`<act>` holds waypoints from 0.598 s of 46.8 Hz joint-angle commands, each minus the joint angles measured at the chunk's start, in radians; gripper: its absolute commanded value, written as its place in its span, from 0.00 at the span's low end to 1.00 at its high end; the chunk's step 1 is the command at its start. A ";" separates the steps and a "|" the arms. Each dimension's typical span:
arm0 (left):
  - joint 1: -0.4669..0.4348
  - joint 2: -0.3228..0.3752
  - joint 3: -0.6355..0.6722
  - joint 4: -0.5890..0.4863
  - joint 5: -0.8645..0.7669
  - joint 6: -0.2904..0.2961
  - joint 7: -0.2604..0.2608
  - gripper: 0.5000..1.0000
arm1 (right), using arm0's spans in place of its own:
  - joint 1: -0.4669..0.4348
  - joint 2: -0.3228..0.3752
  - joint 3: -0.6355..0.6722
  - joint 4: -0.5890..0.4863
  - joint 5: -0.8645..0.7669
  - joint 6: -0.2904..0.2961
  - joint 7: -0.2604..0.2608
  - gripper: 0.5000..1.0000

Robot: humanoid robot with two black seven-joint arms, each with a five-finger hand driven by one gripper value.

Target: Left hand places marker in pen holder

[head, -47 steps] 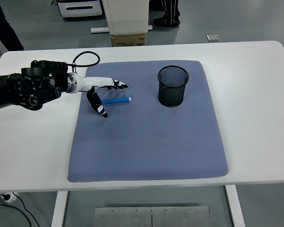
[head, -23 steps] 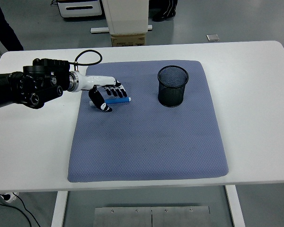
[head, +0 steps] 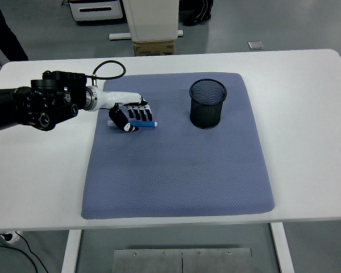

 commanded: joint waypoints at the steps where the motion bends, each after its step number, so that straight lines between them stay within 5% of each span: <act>1: 0.000 -0.004 0.000 0.000 0.006 0.003 0.000 0.30 | 0.000 0.000 0.000 0.000 0.000 0.000 -0.001 1.00; 28: 0.006 -0.022 0.038 0.000 0.023 0.058 0.036 0.24 | 0.000 0.000 0.000 0.000 0.000 0.000 0.000 1.00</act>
